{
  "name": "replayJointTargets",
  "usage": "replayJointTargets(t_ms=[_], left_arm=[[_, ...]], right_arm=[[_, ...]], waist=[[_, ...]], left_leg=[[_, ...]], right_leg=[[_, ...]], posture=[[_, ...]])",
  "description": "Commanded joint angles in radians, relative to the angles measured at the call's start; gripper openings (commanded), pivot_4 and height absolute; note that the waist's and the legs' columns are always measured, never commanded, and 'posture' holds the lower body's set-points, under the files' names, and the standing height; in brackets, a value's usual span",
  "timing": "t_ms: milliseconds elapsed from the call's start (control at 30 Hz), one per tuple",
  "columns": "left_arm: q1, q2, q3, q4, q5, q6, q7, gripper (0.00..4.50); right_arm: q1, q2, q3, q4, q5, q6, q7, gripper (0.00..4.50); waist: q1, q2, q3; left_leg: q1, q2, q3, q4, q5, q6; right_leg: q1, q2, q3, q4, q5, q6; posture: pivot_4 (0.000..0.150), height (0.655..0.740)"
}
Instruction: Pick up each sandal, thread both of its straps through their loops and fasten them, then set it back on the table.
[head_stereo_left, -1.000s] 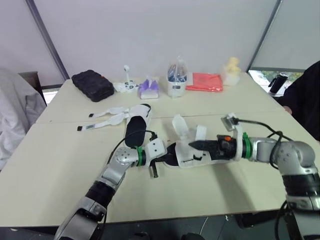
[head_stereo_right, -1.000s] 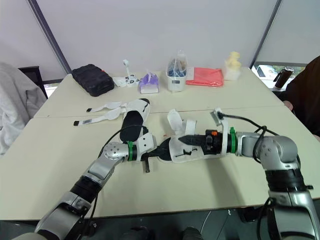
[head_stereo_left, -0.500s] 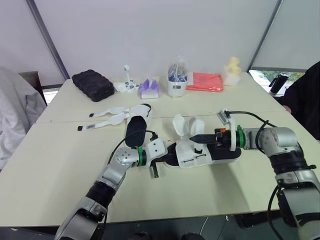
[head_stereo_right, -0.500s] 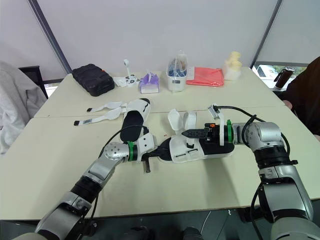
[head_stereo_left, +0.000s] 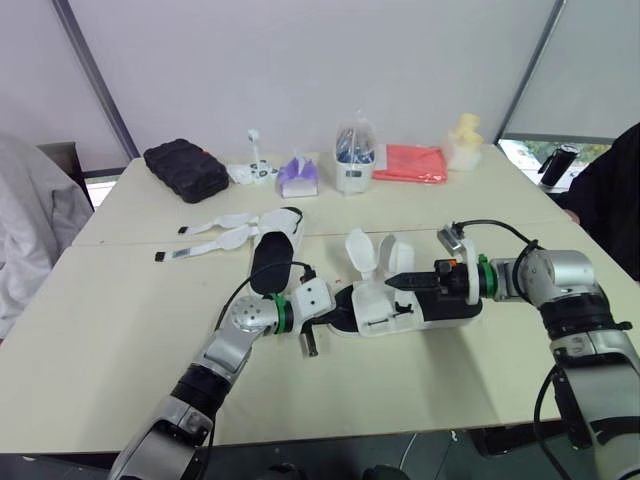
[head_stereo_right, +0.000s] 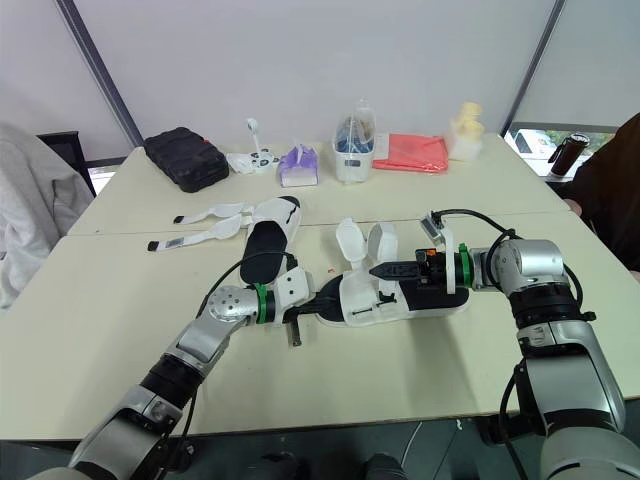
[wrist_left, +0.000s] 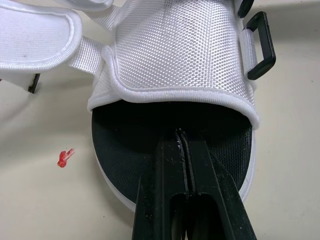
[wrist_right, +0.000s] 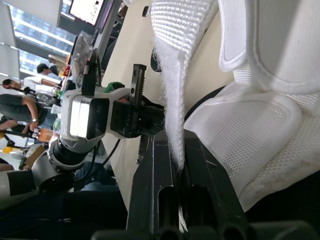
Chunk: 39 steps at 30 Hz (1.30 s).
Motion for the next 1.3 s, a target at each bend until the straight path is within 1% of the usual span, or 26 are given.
replayJointTargets(t_ms=[33,167,367,600,767,867,900,967,1000,1100,1200,1233,1300], left_arm=[[0.016,0.004,-0.027,0.015,0.028,0.008,-0.003,0.0],[0.019,0.005,-0.03,0.013,0.03,0.008,-0.003,0.0],[0.026,0.007,-0.032,0.01,0.033,0.008,-0.002,0.0],[0.018,0.004,-0.032,0.024,0.033,0.005,-0.002,0.0],[0.016,-0.001,-0.033,0.028,0.031,0.003,-0.002,0.0],[0.01,-0.005,-0.035,0.036,0.031,0.0,-0.004,0.0],[0.009,-0.005,-0.035,0.037,0.031,-0.001,-0.005,0.0],[0.009,-0.006,-0.036,0.037,0.031,-0.004,-0.008,0.0],[0.008,-0.007,-0.035,0.038,0.03,-0.005,-0.008,0.0],[0.006,-0.008,-0.034,0.041,0.03,-0.007,-0.007,0.0],[0.006,-0.008,-0.031,0.044,0.027,-0.012,-0.008,0.0],[0.004,-0.01,-0.031,0.047,0.026,-0.014,-0.009,0.0],[0.0,-0.012,-0.03,0.049,0.024,-0.017,-0.012,0.0]], right_arm=[[-0.009,-0.004,-0.013,0.0,-0.011,0.004,0.007,0.05],[0.047,-0.011,0.054,-0.069,-0.07,-0.069,0.01,0.05],[0.099,-0.008,0.073,-0.129,-0.133,-0.186,0.012,0.05],[0.166,-0.032,0.057,-0.261,-0.133,-0.278,0.063,0.05],[0.195,-0.03,0.036,-0.296,-0.14,-0.31,0.054,0.05],[0.209,-0.026,0.02,-0.307,-0.133,-0.319,0.046,0.92],[0.214,-0.026,0.014,-0.314,-0.13,-0.32,0.04,1.38],[0.228,-0.028,-0.004,-0.334,-0.123,-0.318,0.025,2.47],[0.221,-0.034,-0.046,-0.332,-0.103,-0.289,0.003,2.9],[0.21,-0.041,-0.109,-0.333,-0.067,-0.238,-0.036,2.9],[0.268,-0.074,-0.191,-0.391,-0.032,-0.219,-0.066,2.9],[0.331,-0.096,-0.228,-0.448,-0.012,-0.199,-0.077,2.9],[0.407,-0.118,-0.269,-0.52,0.014,-0.173,-0.094,2.9]], waist=[[0.0,0.0,0.0],[0.0,0.0,0.0],[-0.002,0.0,0.0],[-0.002,0.0,0.0],[-0.002,0.0,0.0],[-0.001,0.0,0.0],[0.0,0.0,0.0],[0.0,0.0,0.0],[0.0,0.0,0.0],[0.0,0.0,0.0],[0.003,0.0,0.0],[0.003,0.0,0.0],[0.006,0.0,-0.001]], left_leg=[[0.0,0.0,0.0,0.0,0.0,0.0],[0.0,0.0,0.0,0.0,0.0,0.0],[-0.001,0.0,0.0,0.0,0.0,0.0],[-0.001,0.0,0.0,0.0,0.0,0.0],[-0.001,0.0,0.0,0.0,0.0,0.0],[-0.001,0.0,0.0,0.0,0.0,0.0],[-0.001,0.0,0.0,0.0,0.0,0.0],[-0.001,0.0,0.0,0.0,0.0,0.0],[-0.001,0.0,0.0,0.0,0.0,0.0],[-0.002,0.0,0.0,0.001,0.0,-0.001],[-0.003,0.0,0.0,0.001,0.0,-0.001],[-0.004,0.0,0.0,0.001,0.0,-0.001],[-0.006,0.0,-0.001,0.001,0.0,-0.001]], right_leg=[[0.0,0.0,0.0,0.0,0.0,0.0],[-0.001,0.0,0.0,0.0,0.0,0.0],[-0.002,0.0,0.0,0.001,0.0,0.0],[-0.002,0.0,0.0,0.001,0.0,0.0],[-0.002,0.0,0.0,0.001,0.0,0.0],[-0.002,0.0,0.0,0.001,0.0,0.0],[-0.002,0.0,0.0,0.001,0.0,0.0],[-0.002,0.0,0.0,0.001,0.0,0.0],[-0.002,0.0,0.0,0.001,0.0,0.0],[-0.003,0.0,0.0,0.002,0.0,0.0],[-0.003,0.0,0.0,0.001,0.0,0.0],[-0.004,0.0,0.0,0.001,0.0,0.0],[-0.006,-0.001,0.0,0.001,0.0,0.0]], posture=[[0.15,0.74],[0.15,0.74],[0.15,0.74],[0.15,0.74],[0.15,0.74],[0.15,0.74],[0.15,0.74],[0.15,0.74],[0.15,0.74],[0.15,0.74],[0.15,0.74],[0.15,0.74],[0.15,0.74]])
